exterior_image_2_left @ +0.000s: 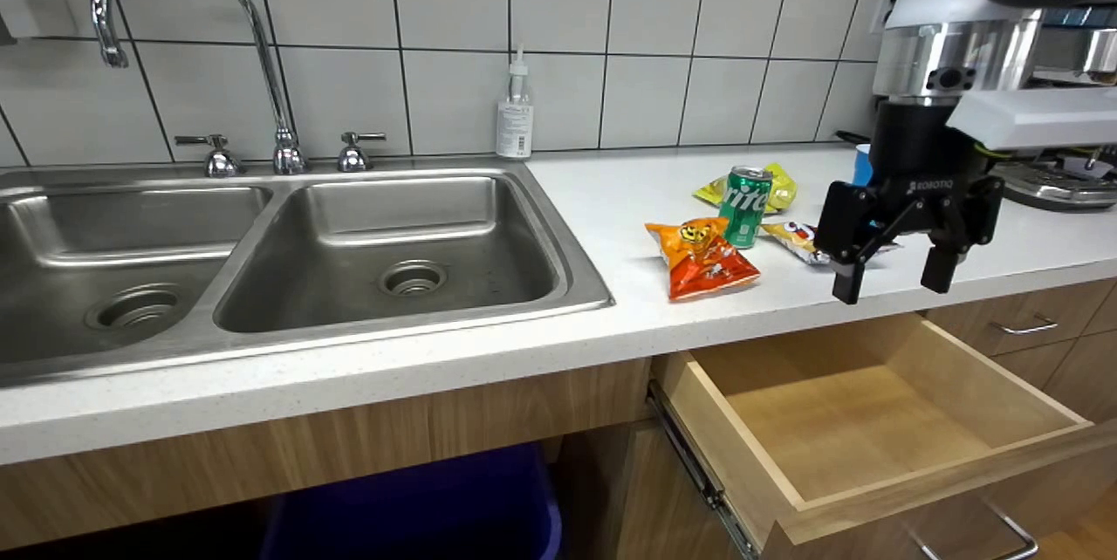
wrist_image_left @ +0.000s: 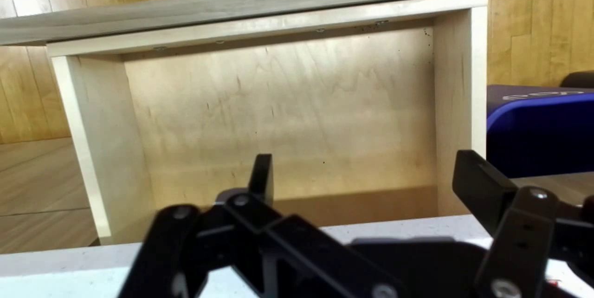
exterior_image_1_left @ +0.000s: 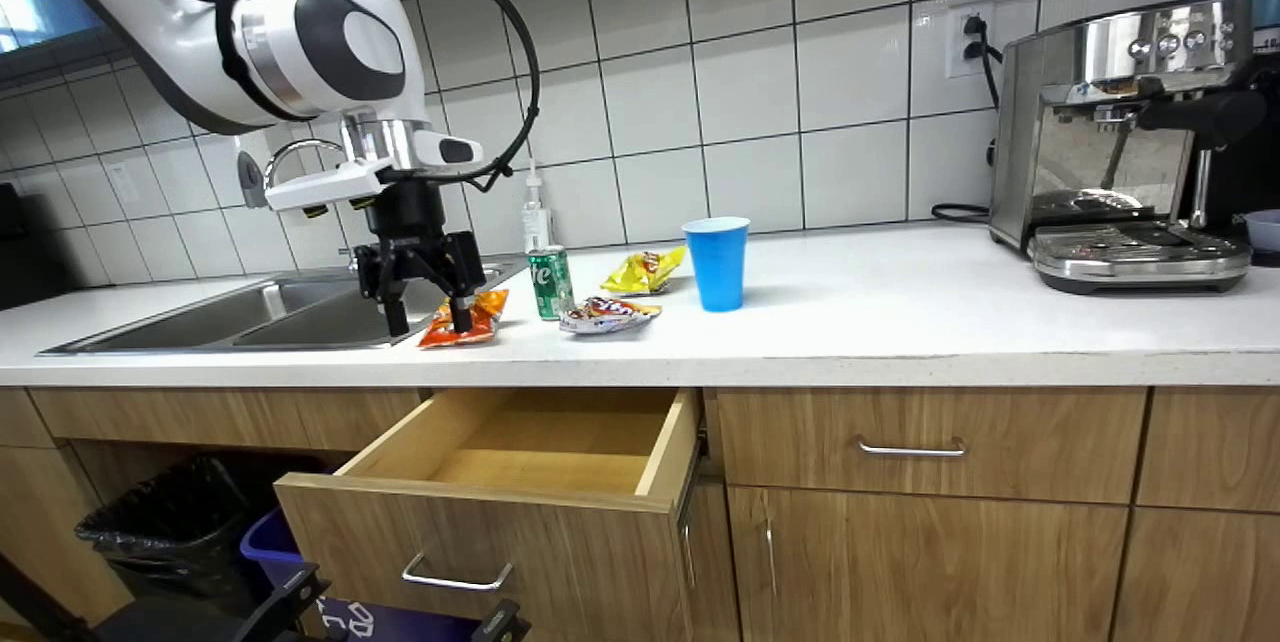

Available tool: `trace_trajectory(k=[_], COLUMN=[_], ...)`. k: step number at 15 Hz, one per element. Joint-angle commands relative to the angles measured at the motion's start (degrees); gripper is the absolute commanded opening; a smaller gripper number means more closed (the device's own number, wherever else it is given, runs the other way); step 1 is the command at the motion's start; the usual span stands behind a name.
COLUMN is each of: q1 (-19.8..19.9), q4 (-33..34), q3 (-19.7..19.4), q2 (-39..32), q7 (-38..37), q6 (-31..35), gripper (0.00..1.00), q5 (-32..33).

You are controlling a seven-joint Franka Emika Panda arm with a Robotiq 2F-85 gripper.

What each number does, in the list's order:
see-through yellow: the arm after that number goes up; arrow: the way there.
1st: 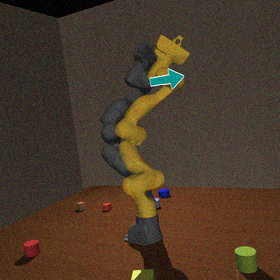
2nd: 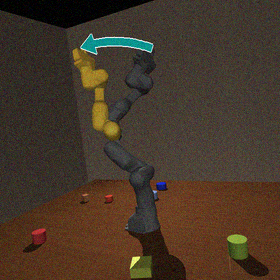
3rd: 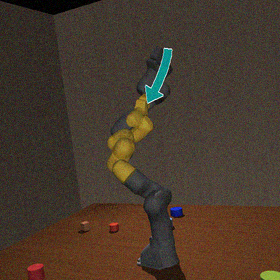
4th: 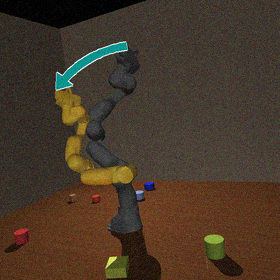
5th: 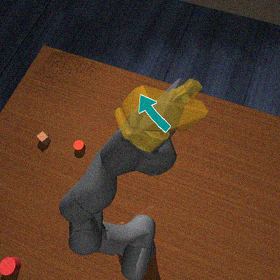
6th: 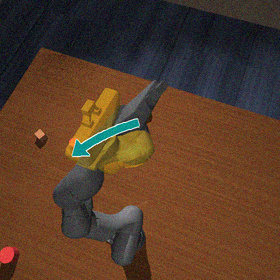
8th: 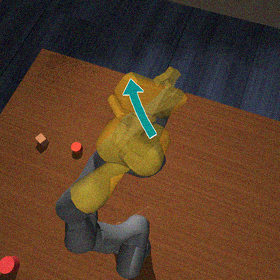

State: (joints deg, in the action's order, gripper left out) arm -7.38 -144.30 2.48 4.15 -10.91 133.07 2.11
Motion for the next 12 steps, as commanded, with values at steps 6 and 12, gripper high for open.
trace_trajectory(k=[6,12], q1=[1.07,0.26], q4=[0.66,2.15], q3=[1.11,2.32], q2=[0.03,0.22], q7=[0.12,-1.25], q6=[-0.69,0.13], gripper=[1.0,1.0], q5=[-0.12,-0.73])
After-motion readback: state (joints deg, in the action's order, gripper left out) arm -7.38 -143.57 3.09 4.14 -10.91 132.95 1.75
